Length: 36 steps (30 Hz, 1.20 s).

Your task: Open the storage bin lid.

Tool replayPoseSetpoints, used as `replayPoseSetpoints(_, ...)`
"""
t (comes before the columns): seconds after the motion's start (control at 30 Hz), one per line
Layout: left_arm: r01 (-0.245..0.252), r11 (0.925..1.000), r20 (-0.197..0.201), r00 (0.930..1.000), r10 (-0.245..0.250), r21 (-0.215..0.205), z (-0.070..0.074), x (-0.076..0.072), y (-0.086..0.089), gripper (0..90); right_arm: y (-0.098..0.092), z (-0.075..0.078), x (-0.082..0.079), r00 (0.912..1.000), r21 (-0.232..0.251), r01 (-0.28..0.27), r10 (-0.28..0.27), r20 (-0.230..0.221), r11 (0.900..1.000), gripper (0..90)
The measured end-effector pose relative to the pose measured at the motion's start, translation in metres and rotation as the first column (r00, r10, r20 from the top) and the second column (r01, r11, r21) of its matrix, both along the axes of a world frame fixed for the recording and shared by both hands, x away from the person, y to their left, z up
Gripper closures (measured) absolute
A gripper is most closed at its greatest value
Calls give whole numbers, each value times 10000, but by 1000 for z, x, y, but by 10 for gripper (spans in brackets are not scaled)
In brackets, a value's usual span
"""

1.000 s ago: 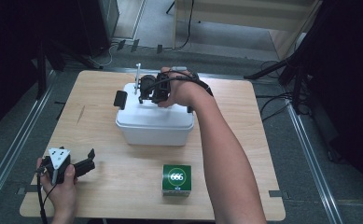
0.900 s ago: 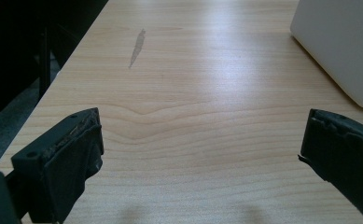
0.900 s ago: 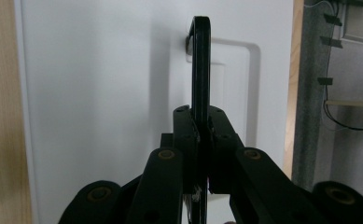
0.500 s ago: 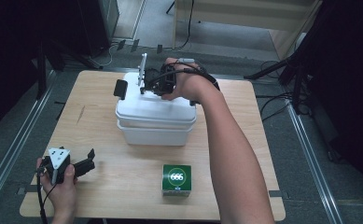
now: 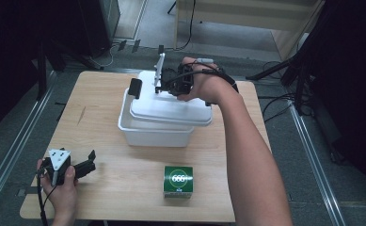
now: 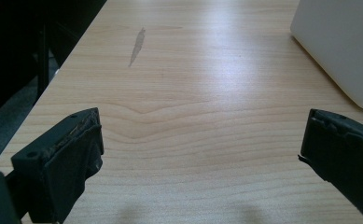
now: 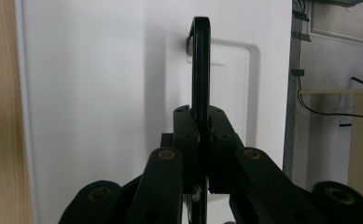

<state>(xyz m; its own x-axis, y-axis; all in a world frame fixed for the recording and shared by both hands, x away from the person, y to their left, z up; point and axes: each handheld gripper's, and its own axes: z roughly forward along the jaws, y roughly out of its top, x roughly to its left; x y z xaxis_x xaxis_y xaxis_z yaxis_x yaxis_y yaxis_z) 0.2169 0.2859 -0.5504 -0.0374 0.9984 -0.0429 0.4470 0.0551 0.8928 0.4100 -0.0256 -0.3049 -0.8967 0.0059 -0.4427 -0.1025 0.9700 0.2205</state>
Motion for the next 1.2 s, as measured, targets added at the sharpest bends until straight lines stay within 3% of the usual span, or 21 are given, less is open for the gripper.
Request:
replayPoseSetpoints(0.37, -1, 10000, 24, 10000, 1, -23, 0, 0, 0, 0, -39, 5, -5, 9985, -10, 543, -543, 42, 9985, 852)
replayPoseSetpoints(1.2, 9, 10000, 29, 10000, -9, 62, 0, 0, 0, 0, -115, -7, -9, 9874, 142, 1575, -1572, -166, 9874, 852)
